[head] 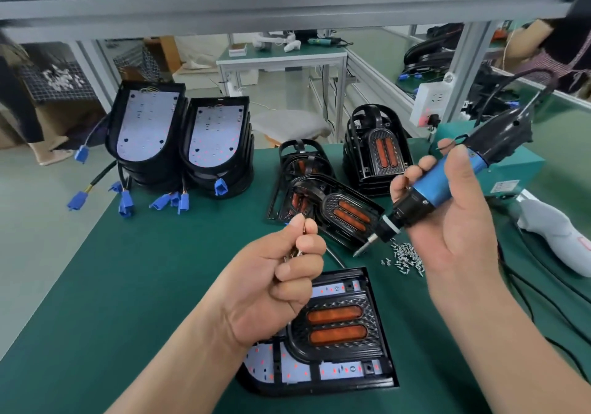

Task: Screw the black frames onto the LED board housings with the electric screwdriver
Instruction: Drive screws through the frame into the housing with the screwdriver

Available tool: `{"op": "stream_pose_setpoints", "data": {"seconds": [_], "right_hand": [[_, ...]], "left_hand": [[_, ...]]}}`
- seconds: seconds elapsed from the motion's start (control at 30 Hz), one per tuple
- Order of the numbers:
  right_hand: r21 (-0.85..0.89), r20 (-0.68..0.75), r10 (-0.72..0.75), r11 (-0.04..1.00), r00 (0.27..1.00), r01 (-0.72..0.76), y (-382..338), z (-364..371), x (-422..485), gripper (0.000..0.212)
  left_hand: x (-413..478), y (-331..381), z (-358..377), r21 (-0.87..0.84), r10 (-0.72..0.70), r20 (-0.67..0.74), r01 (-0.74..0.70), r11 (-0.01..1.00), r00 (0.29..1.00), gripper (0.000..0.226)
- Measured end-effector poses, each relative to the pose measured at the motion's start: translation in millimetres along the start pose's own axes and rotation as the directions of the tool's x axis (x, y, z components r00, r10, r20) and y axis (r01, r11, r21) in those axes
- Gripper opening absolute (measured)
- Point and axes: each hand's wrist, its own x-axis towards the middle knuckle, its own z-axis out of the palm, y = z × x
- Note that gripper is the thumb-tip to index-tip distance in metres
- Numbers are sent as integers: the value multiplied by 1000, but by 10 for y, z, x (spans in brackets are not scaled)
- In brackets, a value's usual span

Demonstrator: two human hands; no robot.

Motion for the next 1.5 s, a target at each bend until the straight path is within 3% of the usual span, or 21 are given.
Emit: {"op": "stream_pose_setpoints", "data": {"seconds": [0.13,0.3,0.5,0.73,0.97,1.5], "right_hand": [[6,0,-17,1000,1000,17,-17,14,4,16],[2,-14,-34,999,999,34,-81,-30,32,35],[-1,-26,-51,999,998,51,-76,-20,9,25],[44,-36,-59,997,998,61,-92,-16,-12,22],[95,-34,-64,993,997,67,-115,61,-76,25],[204,-46,-79,975,996,87,-153,270,-153,15]], "left_hand": [[-17,25,2,-3,21,36,-21,1000,999,9],[-23,20,-17,44,67,34,-68,997,997,10],[-27,27,-47,183,144,77,-156,971,987,34],[-27,42,-33,328,181,32,-182,927,983,21],[-26,-5,-32,340,200,32,-199,919,979,11],[79,-91,-47,531,292,-101,-197,824,951,16]]}}
